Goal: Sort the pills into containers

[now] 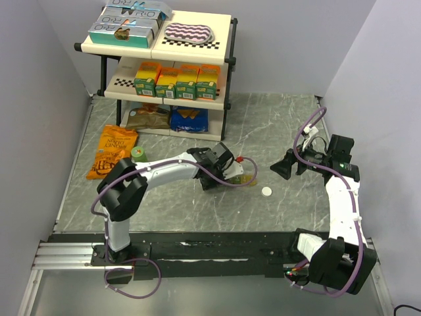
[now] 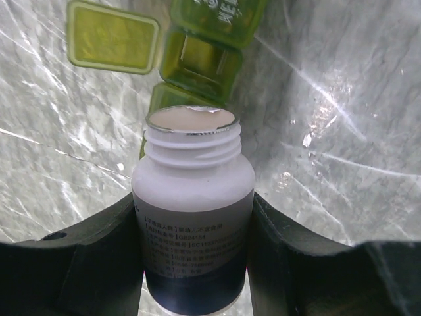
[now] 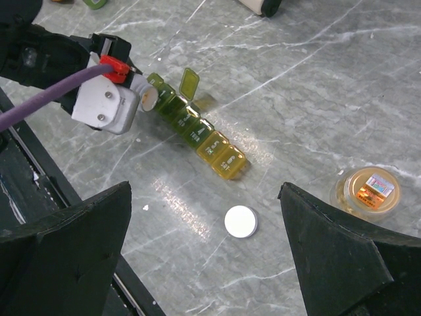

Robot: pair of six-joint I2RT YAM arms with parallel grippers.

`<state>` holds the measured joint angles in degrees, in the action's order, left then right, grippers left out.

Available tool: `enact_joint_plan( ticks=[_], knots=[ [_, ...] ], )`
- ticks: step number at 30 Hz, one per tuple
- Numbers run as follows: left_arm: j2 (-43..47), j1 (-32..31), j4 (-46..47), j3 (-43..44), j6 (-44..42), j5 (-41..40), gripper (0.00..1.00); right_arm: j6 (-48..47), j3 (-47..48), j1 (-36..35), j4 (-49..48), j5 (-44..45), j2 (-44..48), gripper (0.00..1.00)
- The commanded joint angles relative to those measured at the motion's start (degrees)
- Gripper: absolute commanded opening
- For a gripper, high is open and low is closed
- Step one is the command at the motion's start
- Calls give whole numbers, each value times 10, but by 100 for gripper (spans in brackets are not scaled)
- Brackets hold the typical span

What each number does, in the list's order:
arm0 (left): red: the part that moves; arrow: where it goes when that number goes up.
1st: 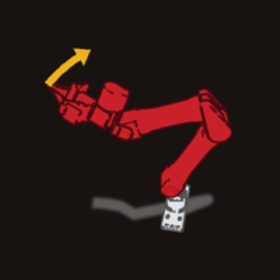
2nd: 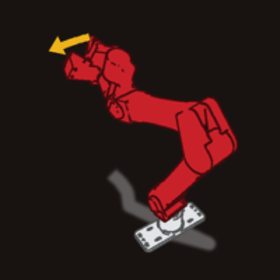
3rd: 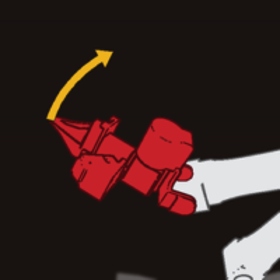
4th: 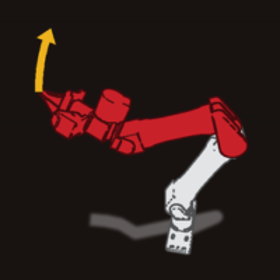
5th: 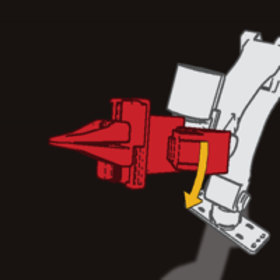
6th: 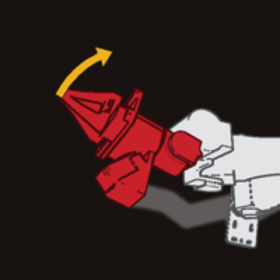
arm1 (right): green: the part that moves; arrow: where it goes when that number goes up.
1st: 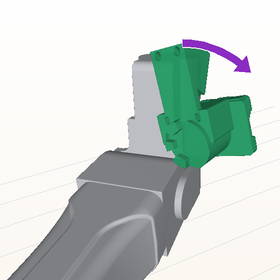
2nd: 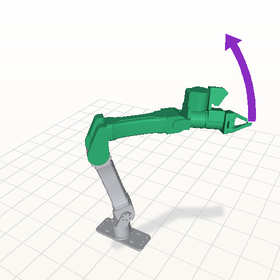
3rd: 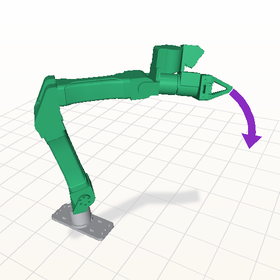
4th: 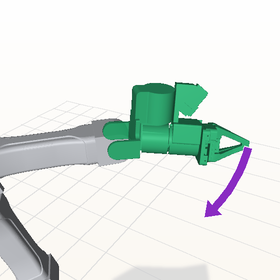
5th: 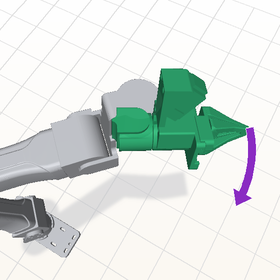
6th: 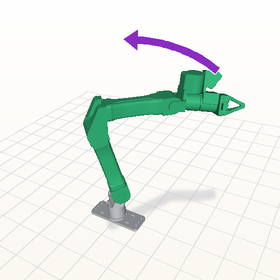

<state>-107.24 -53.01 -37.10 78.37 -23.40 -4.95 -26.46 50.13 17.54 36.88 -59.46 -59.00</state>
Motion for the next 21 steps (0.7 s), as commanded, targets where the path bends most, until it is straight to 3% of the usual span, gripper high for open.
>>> enact_joint_plan(
  ticks=[1,3,4,5,6,8,9,10,12,14,15,18,19,21],
  knots=[
    [53,-1,67,-25,-2,33,1,-1,2,6,-1,-18,-3,100],
    [-24,7,-59,47,12,17,1,-2,2,5,-1,-17,-2,100],
    [-38,3,-47,43,20,-5,1,-3,1,6,-1,-17,-2,100],
    [15,-2,-5,18,18,-1,1,-2,1,7,-1,-16,-1,100],
    [46,-4,91,-34,19,15,1,-1,1,7,-2,-15,-1,100],
    [17,2,46,-17,14,29,1,1,0,8,-4,-18,-1,100],
    [-15,2,-37,39,20,7,1,1,1,9,-3,-20,-3,100],
    [-18,0,-30,44,25,-8,1,-3,1,9,1,-20,-3,100],
    [34,-1,74,-18,26,16,1,-3,2,8,-1,-17,-3,100],
    [3,4,23,-3,25,5,1,2,1,9,-5,-17,-1,100],
    [-28,5,-48,52,31,-14,1,0,1,9,-5,-18,-2,100],
    [19,2,46,0,27,4,1,-1,1,10,-1,-15,-2,100],
    [13,4,15,-1,21,7,1,-1,1,11,-3,-16,-2,100],
    [-52,8,-69,79,39,-34,1,-1,1,11,-2,-19,-2,100]
  ],
)
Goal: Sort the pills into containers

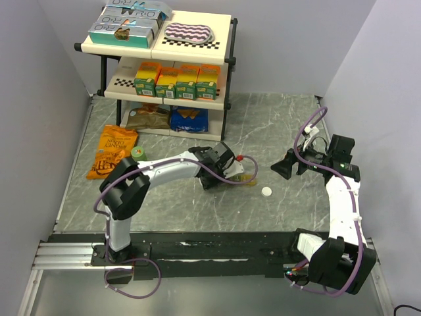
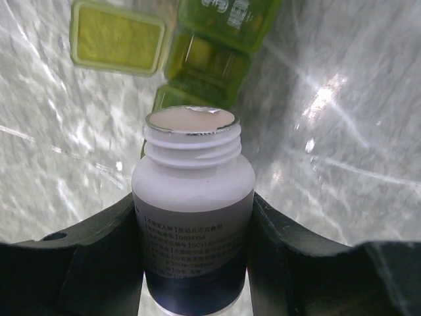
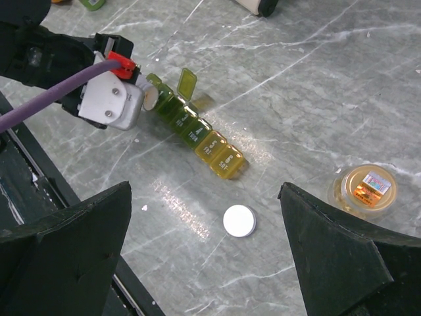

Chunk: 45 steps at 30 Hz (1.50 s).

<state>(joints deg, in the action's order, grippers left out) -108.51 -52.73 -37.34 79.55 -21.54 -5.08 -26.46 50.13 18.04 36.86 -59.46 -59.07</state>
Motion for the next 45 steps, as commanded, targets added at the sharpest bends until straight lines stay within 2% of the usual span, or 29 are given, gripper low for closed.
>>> enact_joint_plan(
  ticks=[1,3,6,7,8,9,10,12,13,14,15,16,18,19,21,22,26,29,30,31,32,34,37,39,40,41,42,44,45],
  knots=[
    [-14,1,-23,59,17,-31,1,-3,1,6,0,-18,-3,100],
    [46,-2,56,-11,12,-13,1,1,1,7,-2,-17,-3,100],
    [-23,-5,-53,55,19,-45,1,0,0,7,-2,-19,-2,100],
    [-6,-11,-36,29,22,-58,1,-2,1,7,-1,-18,-3,100],
    [22,-15,53,5,21,-39,1,-3,2,8,0,-17,-2,100],
    [56,-12,81,-18,21,-8,1,-1,1,8,0,-16,-2,100],
    [38,-5,9,2,18,8,1,0,0,9,-3,-18,0,100],
    [-67,4,-95,73,32,-32,1,-1,0,9,-2,-19,-1,100],
    [-55,3,-75,55,31,-27,1,-2,1,9,0,-18,-2,100],
    [4,1,15,31,31,-18,1,-3,2,9,1,-17,-2,100],
    [28,1,50,-1,33,-8,1,-3,1,10,0,-17,-2,100],
    [35,2,48,5,32,3,1,-1,0,11,-2,-20,0,100],
    [-46,2,-91,92,33,-37,1,1,0,11,-3,-22,-2,100],
    [-59,2,-103,95,34,-44,1,0,2,11,0,-23,-4,100],
    [-5,-5,-6,42,35,-21,1,-3,4,12,4,-20,-5,100],
    [8,-5,6,33,33,-21,1,-3,1,13,1,-20,-3,100],
    [-48,-12,-93,81,34,-51,1,-1,1,14,0,-22,-2,100],
    [19,-13,15,16,21,-31,1,-2,2,14,1,-21,-3,100],
    [9,-12,4,31,21,-37,1,-2,1,14,1,-22,-3,100],
    [-8,-18,-64,57,21,-47,1,-1,1,14,0,-22,-3,100],
    [-11,-24,-58,67,25,-67,1,-1,1,14,-1,-22,-3,100],
    [25,-16,7,11,4,-36,1,-1,1,14,0,-21,-3,100],
    [-23,-14,-75,62,18,-50,1,-1,1,14,1,-21,-2,100],
    [27,-22,12,8,2,-26,1,2,1,14,-2,-21,-3,100],
    [19,-5,16,8,2,-20,1,0,1,14,-1,-21,-3,100],
    [-5,-1,-63,62,9,-21,1,-1,1,14,1,-21,-3,100],
    [-20,-6,-83,76,11,-27,1,-2,0,15,1,-20,-3,100],
    [12,-21,-9,31,0,-25,1,0,0,15,-2,-21,-3,100],
    [14,-12,-14,31,3,-14,1,0,2,15,0,-21,-4,100]
  ],
)
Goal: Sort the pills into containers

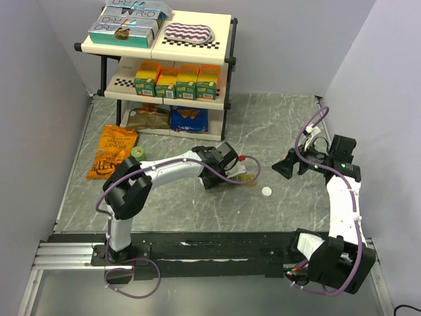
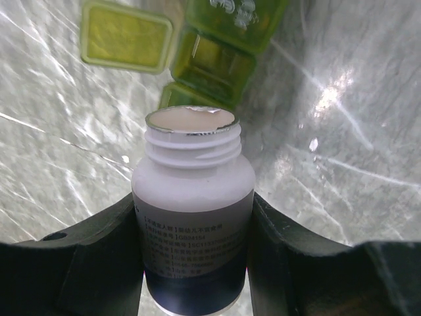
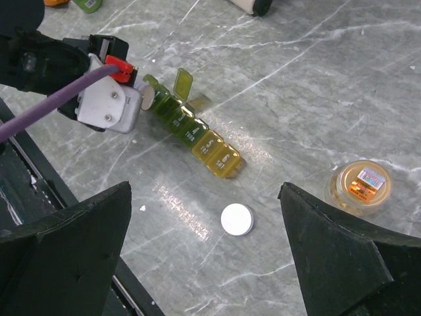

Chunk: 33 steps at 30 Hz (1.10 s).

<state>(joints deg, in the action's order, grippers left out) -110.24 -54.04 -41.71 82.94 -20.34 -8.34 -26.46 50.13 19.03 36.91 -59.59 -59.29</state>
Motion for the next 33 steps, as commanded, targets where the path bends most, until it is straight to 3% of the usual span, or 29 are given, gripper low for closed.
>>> enact_joint_plan(
  ticks=[1,3,7,13,15,16,17,19,21,22,23,24,25,27,28,29,30,31,33],
  knots=[
    [4,15,10,8,-4,18,1,-2,3,5,2,-20,-3,100],
    [-12,2,-33,43,3,-3,1,-3,0,5,0,-18,0,100],
    [19,-2,15,20,15,-25,1,-2,2,6,2,-20,-1,100],
    [55,-1,42,22,14,10,1,-2,2,5,1,-21,-1,100],
    [40,6,28,19,7,31,1,-3,1,7,2,-20,0,100],
    [-5,7,-45,29,5,33,1,-3,1,7,2,-20,-1,100],
    [-22,10,-54,52,11,19,1,-3,1,7,2,-20,0,100],
    [15,7,-15,31,17,9,1,-3,1,9,2,-20,0,100],
    [63,11,86,-19,20,29,1,-2,0,10,0,-21,0,100],
    [61,11,82,-24,10,35,1,-2,0,11,0,-23,0,100],
    [32,12,-11,15,8,28,1,-1,1,11,0,-25,-3,100],
    [1,13,-38,43,12,-6,1,-4,1,11,3,-25,-4,100],
    [0,10,-26,32,15,-13,1,-4,2,12,5,-25,-7,100],
    [77,3,103,-19,13,27,1,-4,1,12,4,-21,-4,100],
    [70,6,98,-21,12,38,1,-3,1,11,0,-21,-1,100],
    [38,10,-17,8,7,40,1,1,-2,12,-3,-22,0,100],
    [-34,8,-54,49,17,-1,1,-1,-1,12,-1,-23,0,100],
    [-27,6,-43,51,17,-5,1,-3,-1,12,2,-24,-3,100],
    [62,0,97,-6,12,35,1,-5,1,13,5,-21,-5,100]
  ],
)
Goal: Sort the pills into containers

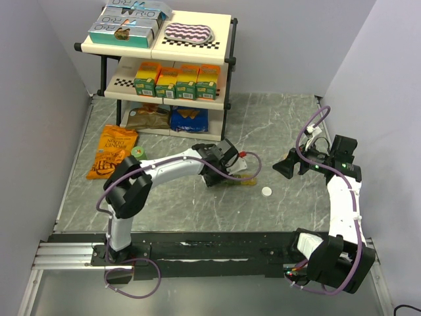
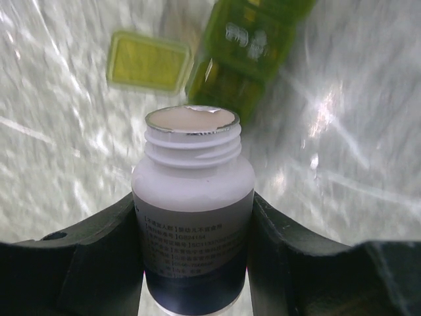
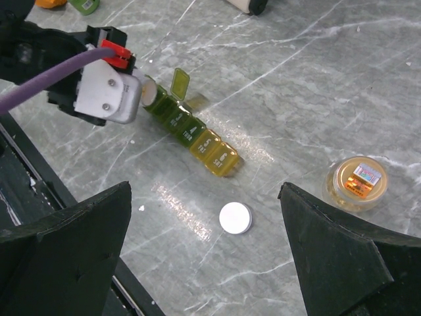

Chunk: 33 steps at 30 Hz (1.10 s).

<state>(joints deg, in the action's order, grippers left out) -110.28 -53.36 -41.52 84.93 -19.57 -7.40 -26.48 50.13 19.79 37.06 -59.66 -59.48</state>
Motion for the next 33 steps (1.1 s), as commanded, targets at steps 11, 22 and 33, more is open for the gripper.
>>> enact_joint_plan(
  ticks=[11,22,33],
  knots=[
    [-15,-6,-31,34,9,-10,1,-3,1,8,3,-25,-1,100],
    [-22,-9,-70,28,13,-5,1,-1,0,8,-1,-24,0,100],
    [29,-8,7,12,9,33,1,-1,-2,10,-4,-25,0,100]
  ],
)
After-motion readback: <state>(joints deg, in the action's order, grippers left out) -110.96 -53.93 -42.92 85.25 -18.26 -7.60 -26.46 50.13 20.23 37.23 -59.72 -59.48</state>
